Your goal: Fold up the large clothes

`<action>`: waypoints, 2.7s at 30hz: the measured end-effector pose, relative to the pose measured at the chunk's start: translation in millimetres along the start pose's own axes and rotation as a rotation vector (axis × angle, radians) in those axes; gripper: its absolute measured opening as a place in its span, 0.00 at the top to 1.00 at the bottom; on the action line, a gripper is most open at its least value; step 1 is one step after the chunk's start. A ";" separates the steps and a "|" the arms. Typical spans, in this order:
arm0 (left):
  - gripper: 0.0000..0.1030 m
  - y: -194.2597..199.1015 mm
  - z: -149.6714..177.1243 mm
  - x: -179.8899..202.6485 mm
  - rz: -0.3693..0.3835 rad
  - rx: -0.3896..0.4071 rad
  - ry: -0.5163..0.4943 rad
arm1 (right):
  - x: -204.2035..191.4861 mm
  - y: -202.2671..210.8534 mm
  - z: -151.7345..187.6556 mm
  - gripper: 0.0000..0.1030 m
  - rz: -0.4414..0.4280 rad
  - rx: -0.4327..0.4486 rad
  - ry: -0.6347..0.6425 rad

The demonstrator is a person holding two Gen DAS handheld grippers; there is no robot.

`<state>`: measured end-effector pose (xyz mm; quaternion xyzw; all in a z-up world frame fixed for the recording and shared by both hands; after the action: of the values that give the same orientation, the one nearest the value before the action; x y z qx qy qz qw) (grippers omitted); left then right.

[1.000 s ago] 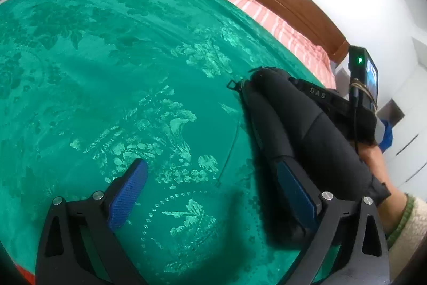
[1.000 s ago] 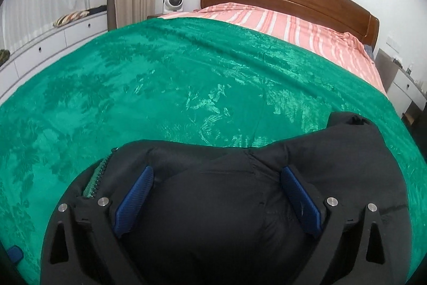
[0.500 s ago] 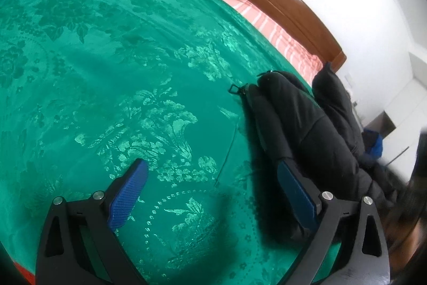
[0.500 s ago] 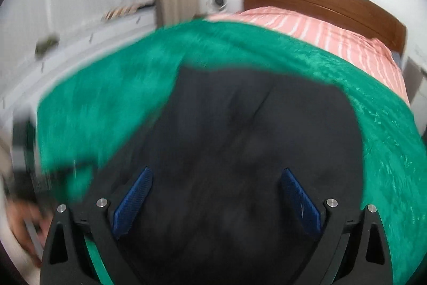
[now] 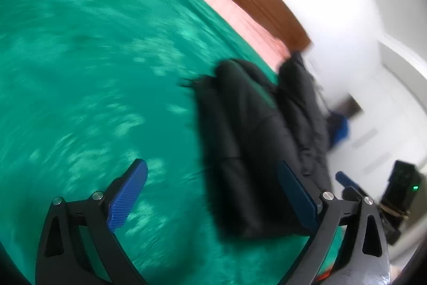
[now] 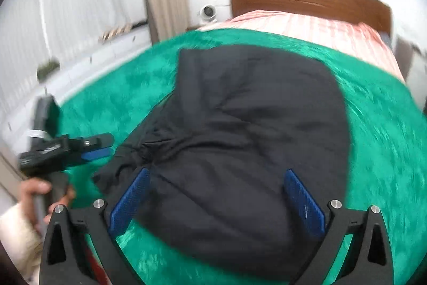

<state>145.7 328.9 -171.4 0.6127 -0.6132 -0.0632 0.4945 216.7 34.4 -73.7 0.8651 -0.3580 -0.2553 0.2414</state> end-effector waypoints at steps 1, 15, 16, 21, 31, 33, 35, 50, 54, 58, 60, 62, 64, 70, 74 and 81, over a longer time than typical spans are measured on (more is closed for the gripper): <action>0.04 -7.7 -7.7 3.7 0.032 -0.045 -0.021 | 12.1 13.0 2.1 0.02 -0.001 0.019 -0.034; 0.00 -128.3 -50.7 53.9 0.108 -0.359 -0.185 | 161.4 -24.7 30.1 0.02 -0.413 -0.109 -0.449; 0.00 -131.8 -52.2 57.2 0.106 -0.362 -0.205 | 168.8 -41.4 33.2 0.00 -0.459 -0.135 -0.485; 0.00 -150.6 -63.2 61.5 0.142 -0.425 -0.214 | 191.3 -90.0 35.6 0.00 -0.738 -0.141 -0.639; 0.34 -98.3 -70.5 110.3 0.092 -0.280 -0.241 | 75.1 -65.5 -23.2 0.13 -0.525 -0.131 -0.079; 0.34 -74.0 -73.2 125.3 0.100 -0.224 -0.266 | 61.0 -43.4 -32.0 0.14 -0.520 -0.076 -0.030; 0.34 -50.5 -88.7 147.3 0.115 -0.154 -0.286 | 57.2 -30.7 -46.8 0.14 -0.520 -0.027 -0.003; 0.18 -123.0 -109.5 157.4 -0.358 -0.051 -0.329 | 195.4 -46.8 -29.7 0.00 -0.161 -0.091 -0.344; 0.04 -67.0 -89.4 173.5 -0.497 0.148 -0.385 | 156.0 0.9 -8.5 0.00 -0.064 0.023 -0.219; 0.01 -14.9 -75.6 200.8 -0.545 0.309 -0.470 | 120.0 49.9 -10.6 0.00 -0.003 0.072 -0.081; 0.01 -10.5 -75.4 216.2 -0.555 0.356 -0.479 | 105.9 71.0 -15.4 0.00 0.023 0.097 -0.034; 0.00 -0.4 -81.7 231.3 -0.564 0.394 -0.492 | 101.8 85.9 -13.6 0.00 0.050 0.119 -0.005; 0.00 8.4 -77.5 244.3 -0.575 0.425 -0.506 | 87.6 109.6 -16.1 0.00 0.082 0.150 0.024; 0.00 35.3 -53.5 273.0 -0.593 0.513 -0.560 | 68.6 146.7 -19.2 0.00 0.211 0.273 0.127; 0.00 60.0 -35.5 291.8 -0.587 0.588 -0.575 | 52.7 175.4 -13.7 0.00 0.325 0.348 0.174; 0.00 99.3 -0.4 312.2 -0.575 0.722 -0.591 | 38.8 203.8 -0.7 0.00 0.367 0.411 0.132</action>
<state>152.4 99.0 61.8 0.8426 -0.5165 -0.1507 0.0223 139.8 -122.1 38.8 0.8312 -0.5367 -0.0725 0.1258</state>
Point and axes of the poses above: each gripper's, at about its wrist camera, not at the fingertips, and y roughly against the way its jaws point, x to its right, z to its underside, the point moved 2 cm from there along -y, roughly the way its jaws point, and after that the axes turned 15 degrees about -z, right-handed, at the moved point
